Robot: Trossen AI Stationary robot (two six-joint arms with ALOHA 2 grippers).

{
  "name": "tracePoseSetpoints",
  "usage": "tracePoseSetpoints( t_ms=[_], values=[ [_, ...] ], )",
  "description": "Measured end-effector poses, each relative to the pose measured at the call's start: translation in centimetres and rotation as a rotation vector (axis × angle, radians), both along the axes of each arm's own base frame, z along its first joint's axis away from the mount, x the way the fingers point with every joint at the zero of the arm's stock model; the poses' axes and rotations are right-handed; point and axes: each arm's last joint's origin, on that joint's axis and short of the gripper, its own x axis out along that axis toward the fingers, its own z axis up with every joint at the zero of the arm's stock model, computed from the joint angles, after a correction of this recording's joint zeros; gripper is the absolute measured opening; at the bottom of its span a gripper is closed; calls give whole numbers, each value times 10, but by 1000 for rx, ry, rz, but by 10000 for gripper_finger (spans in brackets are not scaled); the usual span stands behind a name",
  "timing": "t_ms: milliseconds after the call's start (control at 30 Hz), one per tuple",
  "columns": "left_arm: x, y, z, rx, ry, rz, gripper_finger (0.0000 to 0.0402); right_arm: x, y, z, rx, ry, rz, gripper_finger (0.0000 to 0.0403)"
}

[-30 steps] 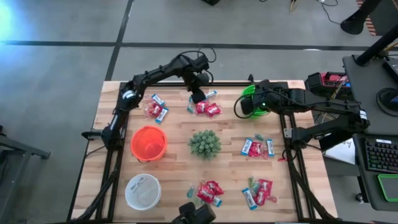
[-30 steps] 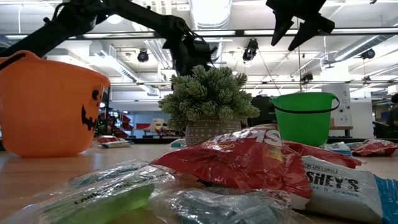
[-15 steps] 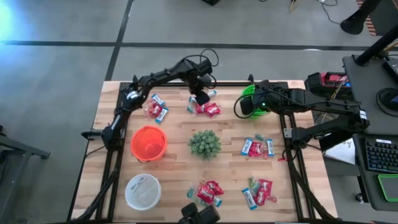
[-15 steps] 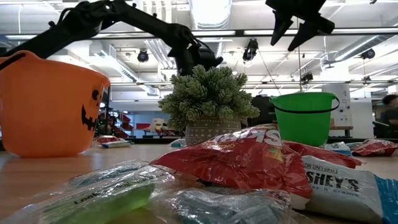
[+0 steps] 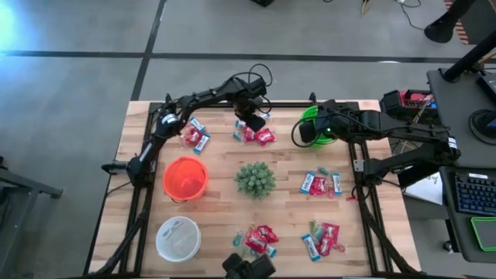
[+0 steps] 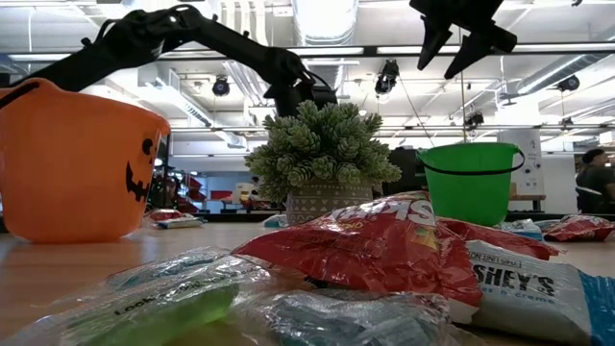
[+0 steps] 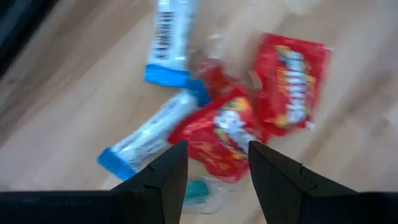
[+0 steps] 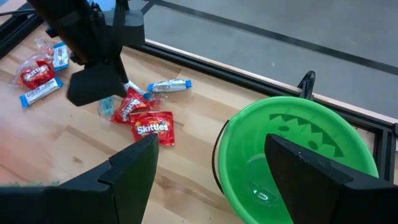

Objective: Sort candy
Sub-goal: Put the red candy into the orange bucket

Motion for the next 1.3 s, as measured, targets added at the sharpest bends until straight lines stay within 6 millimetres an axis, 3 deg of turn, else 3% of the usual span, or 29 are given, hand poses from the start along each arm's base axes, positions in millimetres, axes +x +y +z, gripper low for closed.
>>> tracePoseSetpoints(
  t_ms=[367, 1067, 1300],
  values=[
    [-1, -3, -2, -27, 38, 116, 151, 0, 1, 0, 30, -19, -2, 286],
    [8, -11, -2, -17, 6, 108, 151, 1, 1, -1, 66, -39, -5, 286],
    [4, -14, -2, -85, 24, 101, 153, 1, 2, -1, 76, -26, 32, 286]
  ],
)
